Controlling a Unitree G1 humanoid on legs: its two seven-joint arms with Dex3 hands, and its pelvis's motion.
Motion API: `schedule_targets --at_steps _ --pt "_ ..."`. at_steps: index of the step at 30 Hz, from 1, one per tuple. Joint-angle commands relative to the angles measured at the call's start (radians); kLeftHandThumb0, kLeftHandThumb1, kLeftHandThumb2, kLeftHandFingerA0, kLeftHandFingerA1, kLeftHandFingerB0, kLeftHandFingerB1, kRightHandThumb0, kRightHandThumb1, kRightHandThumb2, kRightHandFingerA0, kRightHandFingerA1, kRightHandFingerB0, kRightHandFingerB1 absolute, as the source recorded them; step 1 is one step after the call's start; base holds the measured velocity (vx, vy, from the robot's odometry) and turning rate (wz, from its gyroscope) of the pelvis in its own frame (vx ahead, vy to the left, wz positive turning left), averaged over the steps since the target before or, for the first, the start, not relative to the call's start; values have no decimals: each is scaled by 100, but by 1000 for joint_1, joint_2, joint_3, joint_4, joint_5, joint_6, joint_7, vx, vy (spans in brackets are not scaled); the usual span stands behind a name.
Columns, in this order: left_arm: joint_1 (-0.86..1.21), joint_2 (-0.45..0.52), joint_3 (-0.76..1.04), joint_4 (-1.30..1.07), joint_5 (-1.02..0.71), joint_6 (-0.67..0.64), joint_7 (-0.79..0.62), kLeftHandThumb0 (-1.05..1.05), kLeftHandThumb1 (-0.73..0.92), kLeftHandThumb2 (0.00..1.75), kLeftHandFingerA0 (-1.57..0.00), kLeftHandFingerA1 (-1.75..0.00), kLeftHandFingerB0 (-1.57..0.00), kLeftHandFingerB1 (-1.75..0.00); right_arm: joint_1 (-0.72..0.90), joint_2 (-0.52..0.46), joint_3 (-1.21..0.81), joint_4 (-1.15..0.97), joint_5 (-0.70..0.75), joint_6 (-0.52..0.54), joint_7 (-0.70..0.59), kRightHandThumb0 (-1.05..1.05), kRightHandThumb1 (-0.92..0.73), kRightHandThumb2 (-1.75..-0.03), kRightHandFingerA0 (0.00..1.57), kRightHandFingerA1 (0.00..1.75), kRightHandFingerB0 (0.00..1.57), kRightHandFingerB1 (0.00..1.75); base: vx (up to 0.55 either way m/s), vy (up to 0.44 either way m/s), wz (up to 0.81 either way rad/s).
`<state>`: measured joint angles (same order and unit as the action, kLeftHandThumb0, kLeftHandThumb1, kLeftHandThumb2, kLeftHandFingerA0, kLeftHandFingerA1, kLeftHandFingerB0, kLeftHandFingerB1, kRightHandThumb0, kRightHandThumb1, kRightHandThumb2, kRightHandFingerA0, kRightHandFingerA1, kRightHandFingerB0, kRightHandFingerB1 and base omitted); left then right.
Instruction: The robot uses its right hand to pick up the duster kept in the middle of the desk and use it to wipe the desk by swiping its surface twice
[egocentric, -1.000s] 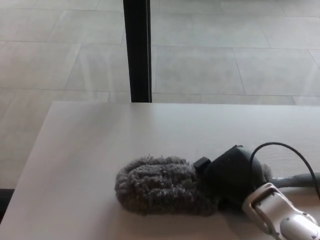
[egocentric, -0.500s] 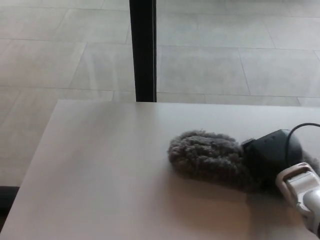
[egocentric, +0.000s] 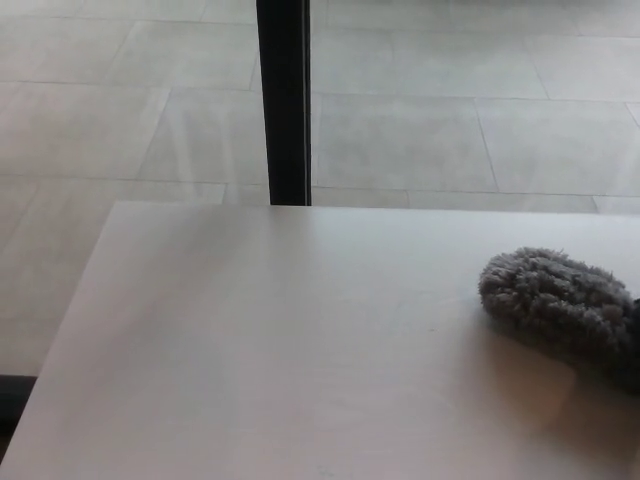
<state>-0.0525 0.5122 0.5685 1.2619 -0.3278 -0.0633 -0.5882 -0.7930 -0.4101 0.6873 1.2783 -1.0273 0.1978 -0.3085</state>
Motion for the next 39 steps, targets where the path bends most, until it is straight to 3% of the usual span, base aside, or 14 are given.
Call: schedule_targets --at_steps 1,7,10,11,14,16,17,18,22,24,26,32,33,39 --pt "8 7 14 -1 -24 -5 -8 -46 56 68 -34 -57 -36 -44 40 -5 9 35 30 52 110 -46 -69 -60 80 159 67 82 0 0 0" --pt "5 4 7 -5 -18 -5 -5 -46 58 67 -39 -59 -40 -45 47 11 4 6 56 19 59 -42 -70 -65 81 151 65 75 0 0 0" --pt "7 8 4 -9 -17 -7 -13 -46 59 67 -35 -58 -37 -44 51 14 13 -19 52 -22 16 -44 -73 -64 79 172 64 75 0 0 0" --pt "7 8 7 -7 -20 -5 -15 -46 57 66 -34 -57 -36 -45 45 18 14 -21 56 -26 38 -38 -65 -62 73 160 46 50 0 0 0" --pt "6 8 8 -1 -19 -9 -8 -47 56 66 -35 -57 -38 -44 31 24 1 -28 84 -52 106 -38 -67 -63 69 152 37 51 0 0 0" --pt "8 8 6 1 -15 -17 -3 -49 58 66 -38 -57 -39 -44 11 29 -2 -25 97 -52 190 -68 -71 -63 42 84 2 28 0 0 0" --pt "7 9 9 3 -18 -15 -6 -47 57 66 -38 -57 -39 -44 1 32 -10 -24 109 -45 238 -81 -56 -94 16 62 0 16 0 0 0" --pt "6 10 5 4 -13 -18 -3 -48 59 65 -38 -57 -39 -44 -7 32 -25 -26 126 -42 271 -105 -63 -98 0 6 0 3 0 0 0" --pt "4 10 8 -3 -19 -4 1 -43 61 69 -38 -59 -42 -46 -20 10 -123 -75 231 -99 338 -103 -71 -62 0 0 0 0 0 0 0" --pt "5 10 7 -2 -17 -9 0 -45 62 69 -39 -60 -41 -46 -24 2 -143 -95 241 -108 351 -102 -61 -84 0 0 0 0 0 0 0" --pt "7 9 7 -3 -17 -17 -5 -43 62 71 -39 -63 -42 -47 -26 -17 -166 -139 252 -103 383 -103 -72 -62 0 0 0 0 0 0 0" --pt "15 5 13 -19 -28 -5 -9 -42 65 70 -40 -65 -45 -50 -9 -90 -251 -220 298 -116 455 -105 -73 -63 0 0 0 0 0 0 0" --pt "17 3 17 -18 -33 -3 -14 -40 62 71 -38 -65 -45 -49 -9 -102 -254 -232 293 -107 465 -102 -60 -87 0 0 0 0 0 0 0" --pt "21 -3 19 -10 -30 -10 -6 -42 64 69 -41 -65 -46 -49 35 -194 -332 -338 342 -112 503 -105 -72 -62 0 0 0 0 0 0 0"
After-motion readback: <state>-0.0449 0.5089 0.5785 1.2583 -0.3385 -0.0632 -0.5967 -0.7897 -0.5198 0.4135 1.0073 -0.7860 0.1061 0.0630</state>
